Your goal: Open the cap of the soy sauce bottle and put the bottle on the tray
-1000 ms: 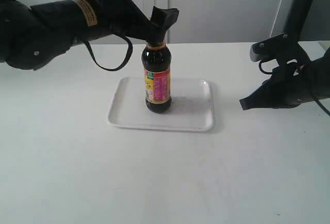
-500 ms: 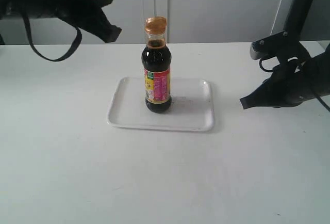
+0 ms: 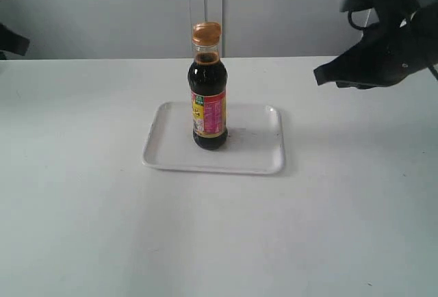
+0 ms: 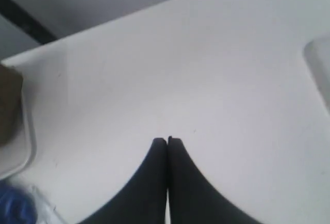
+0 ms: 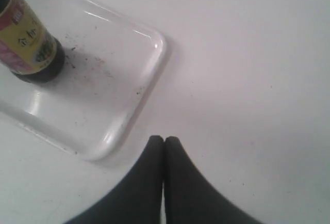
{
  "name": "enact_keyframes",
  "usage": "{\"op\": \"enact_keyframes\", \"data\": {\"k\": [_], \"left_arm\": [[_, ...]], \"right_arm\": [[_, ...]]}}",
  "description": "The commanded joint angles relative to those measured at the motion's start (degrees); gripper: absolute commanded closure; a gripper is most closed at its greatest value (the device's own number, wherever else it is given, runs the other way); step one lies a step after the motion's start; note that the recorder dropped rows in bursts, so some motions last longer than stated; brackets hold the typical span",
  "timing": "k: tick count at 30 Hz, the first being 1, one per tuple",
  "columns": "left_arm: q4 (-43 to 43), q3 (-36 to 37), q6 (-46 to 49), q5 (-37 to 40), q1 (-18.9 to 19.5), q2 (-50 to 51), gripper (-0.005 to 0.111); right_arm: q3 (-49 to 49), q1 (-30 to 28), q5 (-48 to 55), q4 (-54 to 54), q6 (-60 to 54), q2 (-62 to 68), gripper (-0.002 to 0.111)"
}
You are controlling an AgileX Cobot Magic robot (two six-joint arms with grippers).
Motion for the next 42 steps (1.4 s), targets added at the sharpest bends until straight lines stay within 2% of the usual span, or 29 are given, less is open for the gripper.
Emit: {"op": "enact_keyframes", "data": {"k": [1,3,8,13,16,25,39,42], "left_arm": [[-2.0,-3.4,1.0,14.7,3.6,-0.5,0.107],[-2.1,-3.6,1.9,22.2,3.6,-0.5,0.107],[-1.9,-3.6,3.4,32.3,3.6,-1.3,0.107],[-1.7,-2.6,3.4,36.2,3.6,-3.5,0.107],[-1.9,1.0,3.2,33.5,3.6,-6.5,0.107],[-1.9,14.1,-0.8,19.8,3.6,-17.8,0.107],[3.0,28.6,-9.5,2.1,3.6,-33.7,0.107],[3.0,30.8,-9.7,1.2,3.6,-36.4,0.107]], "right_arm": [[-4.9,-0.5,10.6,-1.8,-0.1,-0.2,0.108],[-6.2,-0.5,14.7,-6.2,4.9,-0.2,0.108],[-6.5,-0.6,22.4,-14.6,10.9,-0.2,0.108],[-5.8,-1.2,30.2,-15.3,13.4,-0.5,0.108],[-3.7,-1.2,29.0,-15.6,13.0,-1.6,0.108],[4.6,-1.2,12.9,-15.6,13.0,-11.7,0.108],[19.2,-1.2,-7.4,-15.6,10.2,-29.3,0.108],[21.4,-1.2,-11.1,-15.6,10.2,-33.0,0.108]]}}
